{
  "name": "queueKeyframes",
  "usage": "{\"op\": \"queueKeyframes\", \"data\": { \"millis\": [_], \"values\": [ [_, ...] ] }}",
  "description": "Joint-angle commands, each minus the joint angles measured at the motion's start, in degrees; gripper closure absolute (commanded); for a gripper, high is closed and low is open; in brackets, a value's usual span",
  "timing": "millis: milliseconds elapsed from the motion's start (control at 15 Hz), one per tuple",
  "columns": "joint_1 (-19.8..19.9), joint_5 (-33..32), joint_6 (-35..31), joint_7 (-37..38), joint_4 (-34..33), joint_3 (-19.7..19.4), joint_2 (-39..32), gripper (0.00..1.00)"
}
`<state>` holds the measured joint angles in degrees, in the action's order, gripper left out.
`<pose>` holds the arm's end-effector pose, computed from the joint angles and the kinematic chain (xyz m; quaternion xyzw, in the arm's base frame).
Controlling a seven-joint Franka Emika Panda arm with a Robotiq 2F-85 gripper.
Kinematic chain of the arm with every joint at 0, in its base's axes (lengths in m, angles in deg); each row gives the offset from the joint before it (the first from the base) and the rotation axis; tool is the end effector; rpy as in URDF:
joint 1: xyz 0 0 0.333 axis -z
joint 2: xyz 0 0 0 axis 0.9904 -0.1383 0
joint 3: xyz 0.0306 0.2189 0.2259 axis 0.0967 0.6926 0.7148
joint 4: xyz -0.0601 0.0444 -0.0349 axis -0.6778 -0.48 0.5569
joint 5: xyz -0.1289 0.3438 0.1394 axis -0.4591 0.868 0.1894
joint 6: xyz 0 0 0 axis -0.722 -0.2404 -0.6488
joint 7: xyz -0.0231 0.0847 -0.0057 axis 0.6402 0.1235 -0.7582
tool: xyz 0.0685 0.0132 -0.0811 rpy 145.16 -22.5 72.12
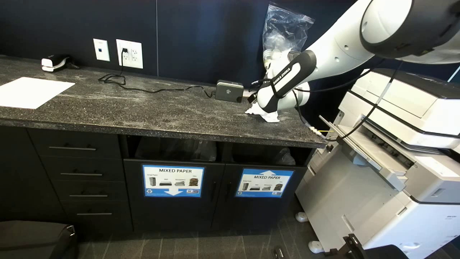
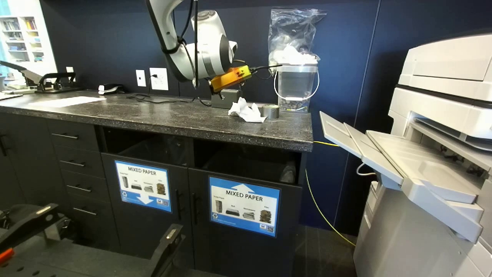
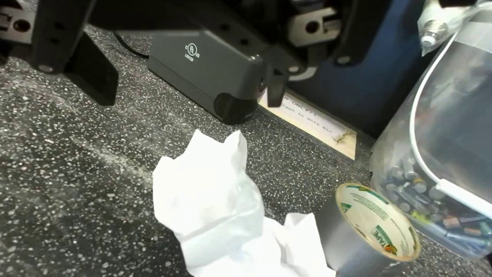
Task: Put the right and left white pieces of paper in the right bin respectively
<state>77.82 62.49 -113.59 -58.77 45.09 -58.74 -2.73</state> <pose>0.7406 0.0175 0.2429 0.8827 0.2610 0.3692 0.1281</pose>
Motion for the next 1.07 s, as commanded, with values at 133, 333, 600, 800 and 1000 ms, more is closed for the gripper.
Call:
{"op": "queueKeyframes", "data": {
  "millis": [133,333,600,800,1000],
  "values": [
    [-2.7,-3.6,5.5,0.1,-9.1,-5.0,-5.9,0.00],
    [-3.9,-5.9,9.6,0.3,-12.1,-7.6,-7.7,0.00],
    [-2.9,-8.4,15.2,-0.8,-15.3,-6.6,-9.2,0.00],
    [-1.9,-9.3,19.0,-1.9,-16.9,-5.2,-9.9,0.00],
    [-1.6,-9.9,21.5,-2.6,-18.2,-4.8,-10.5,0.00]
  ]
}}
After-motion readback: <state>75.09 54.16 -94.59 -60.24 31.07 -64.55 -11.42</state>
